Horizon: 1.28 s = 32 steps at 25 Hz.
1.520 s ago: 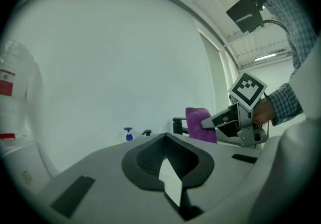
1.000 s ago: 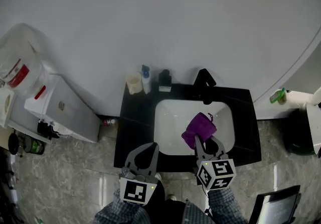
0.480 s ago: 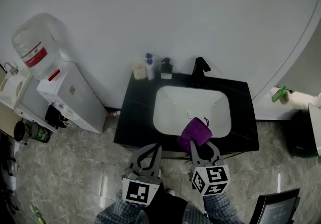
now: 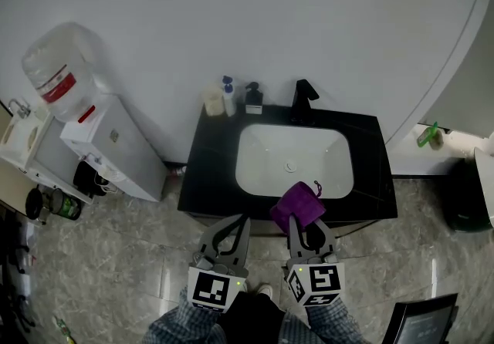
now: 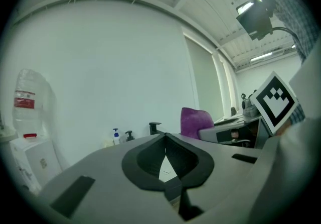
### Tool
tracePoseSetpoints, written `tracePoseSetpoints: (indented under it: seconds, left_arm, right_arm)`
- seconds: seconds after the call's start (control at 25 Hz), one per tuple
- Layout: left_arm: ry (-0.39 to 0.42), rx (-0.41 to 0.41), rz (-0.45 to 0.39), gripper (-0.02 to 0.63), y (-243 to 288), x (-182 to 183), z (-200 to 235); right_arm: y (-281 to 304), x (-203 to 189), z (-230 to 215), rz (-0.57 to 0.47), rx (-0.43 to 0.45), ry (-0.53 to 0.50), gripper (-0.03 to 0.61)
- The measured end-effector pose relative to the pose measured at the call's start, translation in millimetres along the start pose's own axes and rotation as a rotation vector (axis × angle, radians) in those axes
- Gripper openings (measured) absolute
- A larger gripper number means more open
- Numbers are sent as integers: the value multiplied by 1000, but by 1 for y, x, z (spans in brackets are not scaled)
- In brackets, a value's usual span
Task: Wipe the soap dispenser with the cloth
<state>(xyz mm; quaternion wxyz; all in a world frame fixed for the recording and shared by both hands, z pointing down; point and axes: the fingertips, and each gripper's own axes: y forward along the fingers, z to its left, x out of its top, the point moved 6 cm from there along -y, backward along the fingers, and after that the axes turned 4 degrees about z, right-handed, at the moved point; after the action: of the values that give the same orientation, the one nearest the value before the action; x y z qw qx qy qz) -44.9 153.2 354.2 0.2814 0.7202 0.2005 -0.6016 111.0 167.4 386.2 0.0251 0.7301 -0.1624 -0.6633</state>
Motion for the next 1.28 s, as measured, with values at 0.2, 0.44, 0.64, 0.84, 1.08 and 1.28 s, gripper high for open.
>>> tracePoseSetpoints:
  seconds: [0.2,0.44,0.64,0.84,1.08,1.28]
  left_arm:
    - [-21,-10,-48,2,-1,9,11]
    - [-33,-20,-63,2,-3,13,23]
    - [-29,-18,-51,2,-2,10,34]
    - [-31,-22,-54,2,2,8,40]
    - [-14,-39,-61,2,5,9,42]
    - [-11,-41,-82,2,6,14,42]
  right_arm:
    - [-1,8,11,-31,-27,-13,78]
    - [6,19,18,-57,-47,-28,78]
    - [15,24,20,-58,-58,-47,78]
    - [18,26,22,-57,-67,-81,78]
    - [19,30,22,-60,-80,-72,78]
    - [18,34,24,-68,-79,-76,78]
